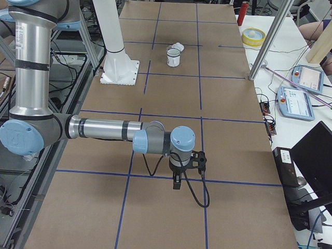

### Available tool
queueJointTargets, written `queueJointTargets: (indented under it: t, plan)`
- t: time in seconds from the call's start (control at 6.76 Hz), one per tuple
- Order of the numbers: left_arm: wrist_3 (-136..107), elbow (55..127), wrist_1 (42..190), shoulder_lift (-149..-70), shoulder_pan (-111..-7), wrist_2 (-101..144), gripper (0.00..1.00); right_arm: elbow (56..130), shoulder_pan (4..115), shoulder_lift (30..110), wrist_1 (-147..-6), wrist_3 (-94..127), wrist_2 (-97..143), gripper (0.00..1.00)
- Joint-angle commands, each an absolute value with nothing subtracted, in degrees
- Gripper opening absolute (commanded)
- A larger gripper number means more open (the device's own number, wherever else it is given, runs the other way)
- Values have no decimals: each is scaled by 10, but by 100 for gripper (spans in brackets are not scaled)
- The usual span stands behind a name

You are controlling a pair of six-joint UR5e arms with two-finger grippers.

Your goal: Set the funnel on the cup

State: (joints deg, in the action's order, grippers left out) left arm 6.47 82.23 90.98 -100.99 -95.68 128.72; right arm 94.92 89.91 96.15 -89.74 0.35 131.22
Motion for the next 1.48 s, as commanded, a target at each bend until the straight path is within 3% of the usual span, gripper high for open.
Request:
queueJointTargets:
  t: [0.0, 1.33]
  plan:
    - [69, 821, 920, -995, -966, 1305, 100, 949, 899, 962, -897, 4, 1312, 100]
    - [60, 845, 851, -996, -962, 1375, 100, 949, 899, 962, -897, 4, 1312, 100]
